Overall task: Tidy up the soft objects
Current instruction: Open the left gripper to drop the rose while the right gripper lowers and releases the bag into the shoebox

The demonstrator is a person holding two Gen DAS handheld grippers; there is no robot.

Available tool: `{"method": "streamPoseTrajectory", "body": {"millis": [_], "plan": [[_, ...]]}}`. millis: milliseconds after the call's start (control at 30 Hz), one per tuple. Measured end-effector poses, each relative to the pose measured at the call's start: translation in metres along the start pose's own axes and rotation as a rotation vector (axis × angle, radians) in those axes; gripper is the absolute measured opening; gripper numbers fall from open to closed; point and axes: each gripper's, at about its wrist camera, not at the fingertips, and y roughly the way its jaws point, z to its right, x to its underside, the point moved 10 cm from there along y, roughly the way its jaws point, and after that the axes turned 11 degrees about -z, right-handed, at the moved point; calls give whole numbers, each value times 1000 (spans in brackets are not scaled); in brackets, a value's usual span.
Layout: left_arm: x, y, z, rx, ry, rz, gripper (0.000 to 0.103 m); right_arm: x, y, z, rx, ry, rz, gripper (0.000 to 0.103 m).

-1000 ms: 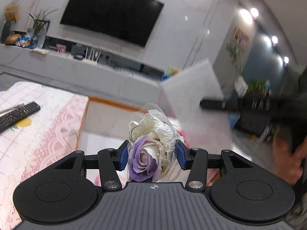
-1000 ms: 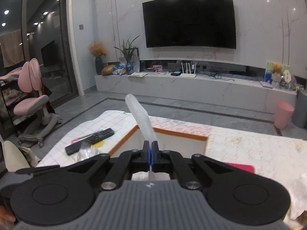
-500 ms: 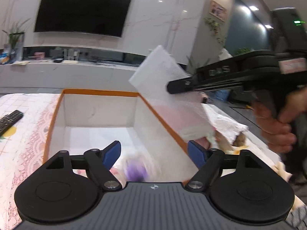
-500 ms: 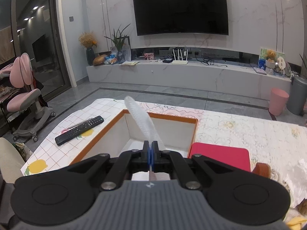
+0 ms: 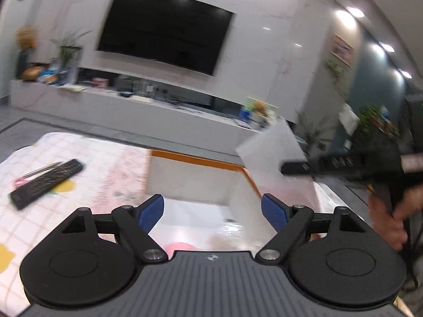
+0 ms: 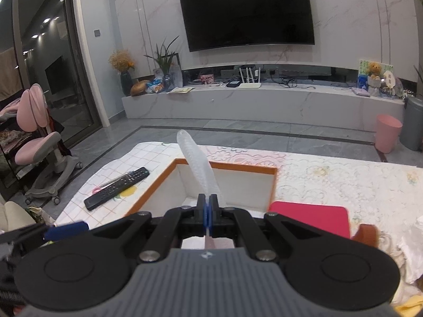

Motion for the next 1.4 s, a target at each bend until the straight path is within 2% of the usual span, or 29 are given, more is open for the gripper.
{"method": "streamPoseTrajectory", "body": {"millis": [133, 300, 433, 633, 767, 1033, 1100, 1233, 1300, 1400], "plan": [[-6, -6, -21, -21, -58, -16, 98, -3, 11, -15, -17, -1, -15, 0], [-13, -12, -26, -103, 33, 7, 98, -5, 23, -32, -30, -14, -31, 0], [-18, -15, -33, -135, 20, 18, 98, -6, 34, -45, -51, -23, -50, 0], [-20, -12, -53, -202, -41, 10, 98, 3, 70, -56, -154, 82, -144, 0], [-17, -12, -61, -218, -44, -3, 98, 13, 95, -60, -157, 112, -185, 0], [-17, -13, -62, -244, -15, -7, 98, 25, 123, -61, -330, 352, -254, 0], [-16, -13, -63, -244, -17, -8, 98, 24, 120, -59, -359, 400, -240, 0], [-15, -11, -64, -244, -23, -18, 98, 22, 110, -64, -498, 483, -233, 0], [-14, -9, -64, -248, -20, -24, 98, 25, 114, -67, -483, 457, -263, 0], [-13, -9, -63, -253, -12, -27, 98, 42, 129, -64, -325, 397, -356, 0]]}}
